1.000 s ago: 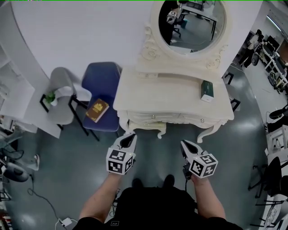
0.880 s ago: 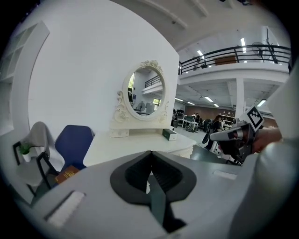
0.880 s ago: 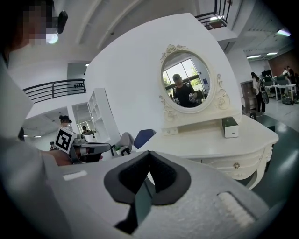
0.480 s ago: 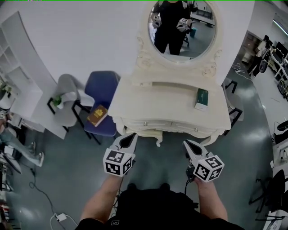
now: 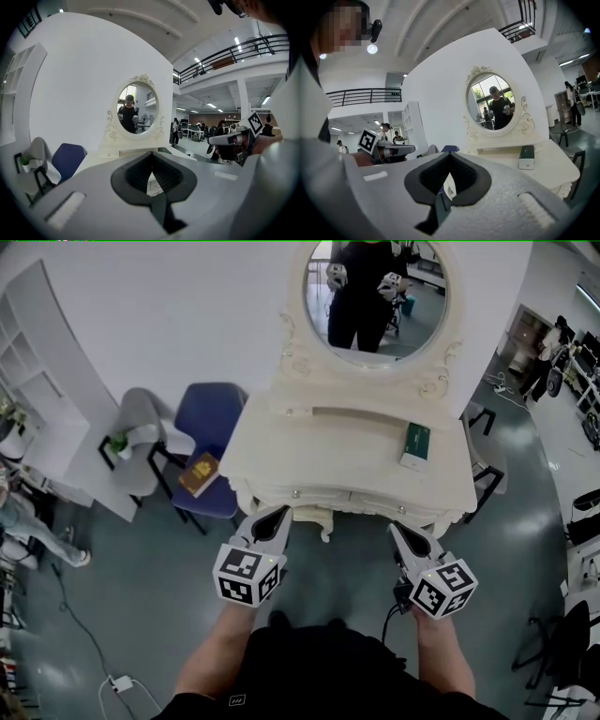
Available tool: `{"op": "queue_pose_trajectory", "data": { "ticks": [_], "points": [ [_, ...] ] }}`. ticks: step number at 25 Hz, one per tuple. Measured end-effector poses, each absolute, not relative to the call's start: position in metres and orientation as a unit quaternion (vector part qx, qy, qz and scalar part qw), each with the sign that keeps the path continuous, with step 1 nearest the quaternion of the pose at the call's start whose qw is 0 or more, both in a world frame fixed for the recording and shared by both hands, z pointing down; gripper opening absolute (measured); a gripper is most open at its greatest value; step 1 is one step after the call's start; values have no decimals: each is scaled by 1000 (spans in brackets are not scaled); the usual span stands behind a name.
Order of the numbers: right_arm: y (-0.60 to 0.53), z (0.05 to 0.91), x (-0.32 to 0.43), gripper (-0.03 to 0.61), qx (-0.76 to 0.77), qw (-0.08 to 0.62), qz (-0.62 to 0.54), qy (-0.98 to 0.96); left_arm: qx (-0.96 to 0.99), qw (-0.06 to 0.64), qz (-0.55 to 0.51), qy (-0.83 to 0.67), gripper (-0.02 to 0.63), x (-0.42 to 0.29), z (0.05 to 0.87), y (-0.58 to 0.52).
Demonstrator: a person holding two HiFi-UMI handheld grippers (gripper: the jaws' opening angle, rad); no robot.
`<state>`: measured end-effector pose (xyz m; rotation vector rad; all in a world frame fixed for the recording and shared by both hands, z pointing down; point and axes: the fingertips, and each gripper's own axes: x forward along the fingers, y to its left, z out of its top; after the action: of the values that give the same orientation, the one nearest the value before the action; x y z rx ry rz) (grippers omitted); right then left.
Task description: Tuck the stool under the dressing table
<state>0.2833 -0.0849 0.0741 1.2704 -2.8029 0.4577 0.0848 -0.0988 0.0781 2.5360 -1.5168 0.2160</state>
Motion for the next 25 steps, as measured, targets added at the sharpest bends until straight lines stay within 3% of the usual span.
{"op": "queue_pose_trajectory", "data": {
  "ticks": [11, 25],
  "points": [
    [-104, 46, 259, 0, 425, -11, 137, -895, 859, 74, 71, -502, 17, 57, 63, -122],
    [-98, 59, 234, 0, 416, 13, 136, -899, 861, 86, 74, -495, 17, 45, 74, -121]
  ]
}}
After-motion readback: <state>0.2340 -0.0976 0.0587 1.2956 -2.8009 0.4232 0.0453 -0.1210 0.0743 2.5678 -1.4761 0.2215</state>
